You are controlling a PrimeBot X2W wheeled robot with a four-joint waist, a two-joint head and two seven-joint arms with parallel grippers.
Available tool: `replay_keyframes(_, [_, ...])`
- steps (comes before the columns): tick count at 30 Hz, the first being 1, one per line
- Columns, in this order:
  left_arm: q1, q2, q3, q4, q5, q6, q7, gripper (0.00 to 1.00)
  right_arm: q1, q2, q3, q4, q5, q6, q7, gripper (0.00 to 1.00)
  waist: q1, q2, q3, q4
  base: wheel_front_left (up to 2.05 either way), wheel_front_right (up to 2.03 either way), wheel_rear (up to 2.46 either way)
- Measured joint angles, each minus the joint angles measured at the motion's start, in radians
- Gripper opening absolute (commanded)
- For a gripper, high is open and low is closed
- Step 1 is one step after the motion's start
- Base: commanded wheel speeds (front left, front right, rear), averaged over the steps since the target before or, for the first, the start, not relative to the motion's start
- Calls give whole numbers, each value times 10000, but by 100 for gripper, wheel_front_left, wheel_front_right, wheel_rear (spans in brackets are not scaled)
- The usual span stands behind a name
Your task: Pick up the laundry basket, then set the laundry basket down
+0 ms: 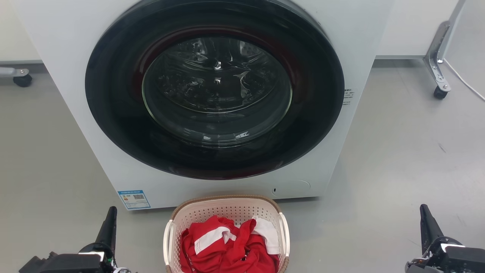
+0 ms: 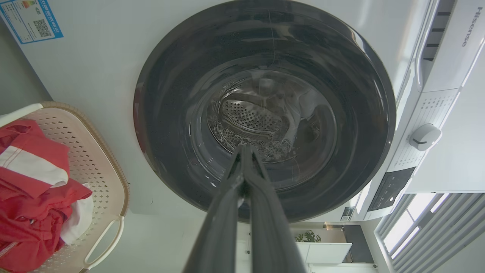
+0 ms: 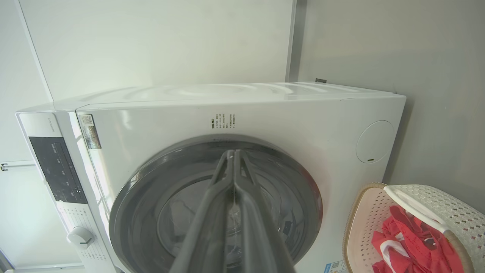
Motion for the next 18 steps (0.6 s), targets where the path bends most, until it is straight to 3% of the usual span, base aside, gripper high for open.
replay_keyframes(18, [0, -4, -2, 0, -2, 0, 0, 0, 0, 2, 0, 0, 2, 2, 0, 0, 0, 0, 1, 1, 0, 0, 0])
